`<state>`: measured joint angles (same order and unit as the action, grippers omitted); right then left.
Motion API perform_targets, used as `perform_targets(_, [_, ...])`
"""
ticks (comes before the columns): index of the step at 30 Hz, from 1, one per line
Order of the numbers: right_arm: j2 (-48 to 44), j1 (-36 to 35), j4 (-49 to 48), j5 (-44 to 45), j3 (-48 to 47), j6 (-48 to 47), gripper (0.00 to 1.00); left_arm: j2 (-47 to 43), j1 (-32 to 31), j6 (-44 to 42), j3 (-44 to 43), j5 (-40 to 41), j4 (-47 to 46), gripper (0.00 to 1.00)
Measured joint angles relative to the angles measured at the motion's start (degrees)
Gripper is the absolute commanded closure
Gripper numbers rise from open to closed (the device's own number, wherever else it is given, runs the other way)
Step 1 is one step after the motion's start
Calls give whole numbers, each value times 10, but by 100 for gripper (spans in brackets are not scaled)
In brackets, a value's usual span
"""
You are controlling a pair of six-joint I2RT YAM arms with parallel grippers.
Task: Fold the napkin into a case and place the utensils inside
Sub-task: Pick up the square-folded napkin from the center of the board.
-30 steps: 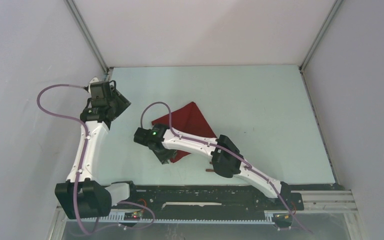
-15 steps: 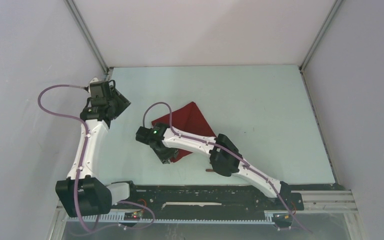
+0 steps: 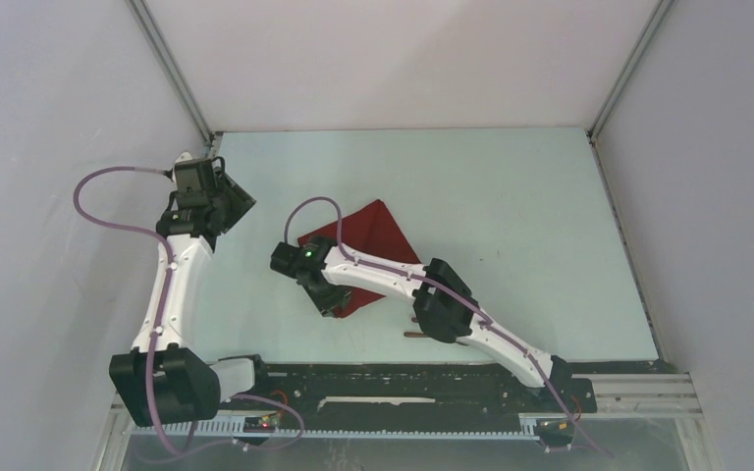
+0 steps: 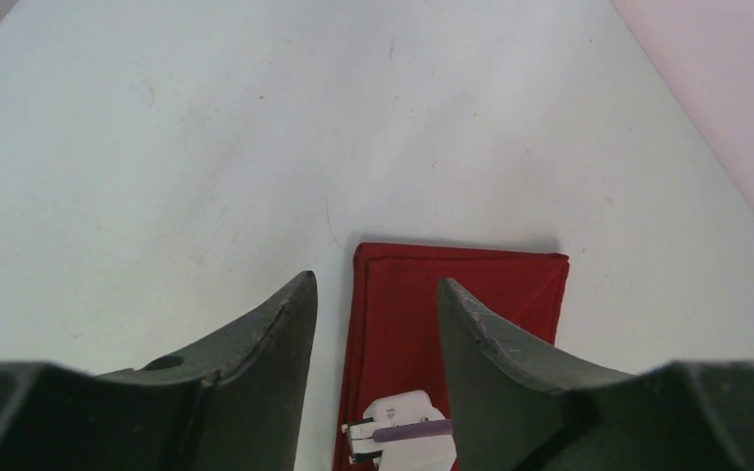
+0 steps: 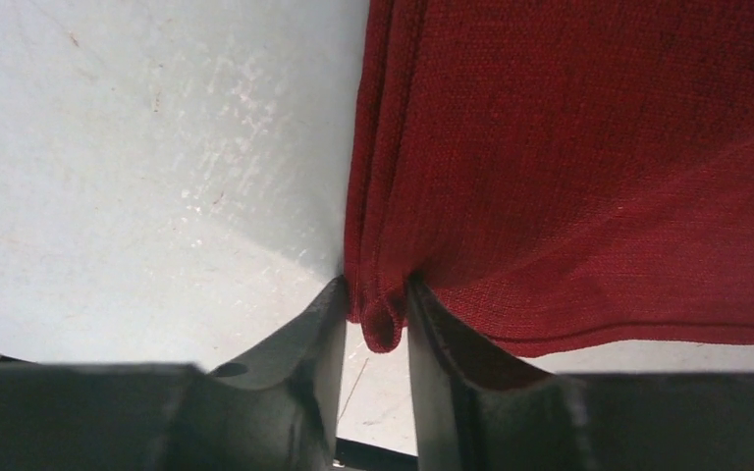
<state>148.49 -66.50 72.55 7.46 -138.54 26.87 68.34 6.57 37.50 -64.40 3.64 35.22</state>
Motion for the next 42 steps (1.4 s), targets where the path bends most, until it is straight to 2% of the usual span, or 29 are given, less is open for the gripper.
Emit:
perform_targets(7, [-12,-3,-8,31,21,-11,99,2,5,0,10,-12,-4,43])
perform_targets(8, [-16,-4,-13,35,27,-15,100,4,7,0,14,-18,-5,42])
perform_targets(10, [-23,-6,-23,38,38,-24,100,12,12,0,19,-35,-6,34])
perform_targets(15, [-73,-2,-94,24,125,-41,100,53,43,7,42,-126,-38,29])
perform_targets(21, [-168,34,-236,-69,271,-38,100,90,113,73,161,-269,-142,23])
perform_targets(26, [-227,70,-318,-132,334,-23,100,105,121,111,247,-334,-209,14])
perform_targets(29, [-247,88,-351,-156,355,-18,100,108,118,125,288,-356,-241,12])
perform_targets(34, [-256,95,-380,-177,386,-12,100,136,94,133,297,-368,-283,11])
perform_targets(42, [-282,97,-406,-195,434,-9,100,186,55,152,295,-352,-335,24])
